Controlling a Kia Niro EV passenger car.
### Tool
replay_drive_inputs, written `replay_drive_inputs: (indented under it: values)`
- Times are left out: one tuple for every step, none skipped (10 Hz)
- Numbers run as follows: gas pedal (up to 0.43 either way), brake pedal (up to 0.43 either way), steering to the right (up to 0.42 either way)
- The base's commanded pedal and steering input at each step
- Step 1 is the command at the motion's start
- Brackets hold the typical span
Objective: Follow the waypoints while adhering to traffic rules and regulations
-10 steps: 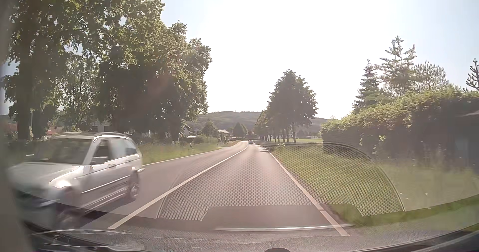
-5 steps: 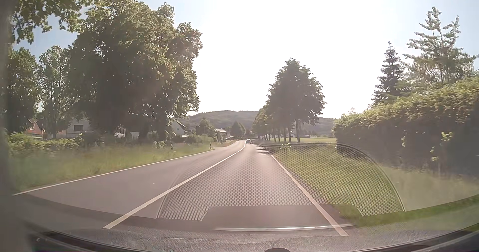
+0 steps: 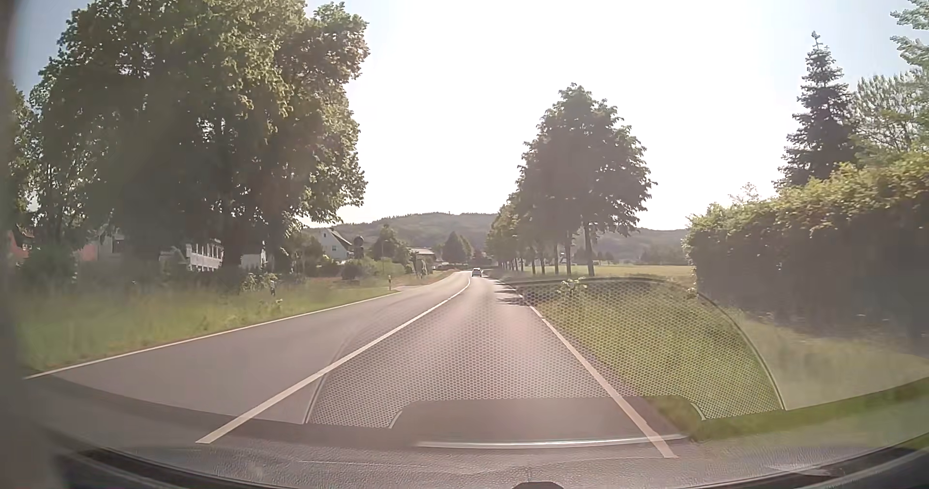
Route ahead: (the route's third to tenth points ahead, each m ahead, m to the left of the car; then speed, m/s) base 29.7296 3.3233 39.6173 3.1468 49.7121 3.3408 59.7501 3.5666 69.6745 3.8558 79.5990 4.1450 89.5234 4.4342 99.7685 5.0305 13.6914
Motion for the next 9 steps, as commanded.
replay_drive_inputs:
  values:
    - [0.189,0.0,0.0]
    - [0.197,0.0,0.001]
    - [0.197,0.0,0.0]
    - [0.197,0.0,0.0]
    - [0.197,0.0,0.0]
    - [0.197,0.0,0.0]
    - [0.197,0.0,-0.001]
    - [0.197,0.0,-0.001]
    - [0.197,0.0,-0.002]
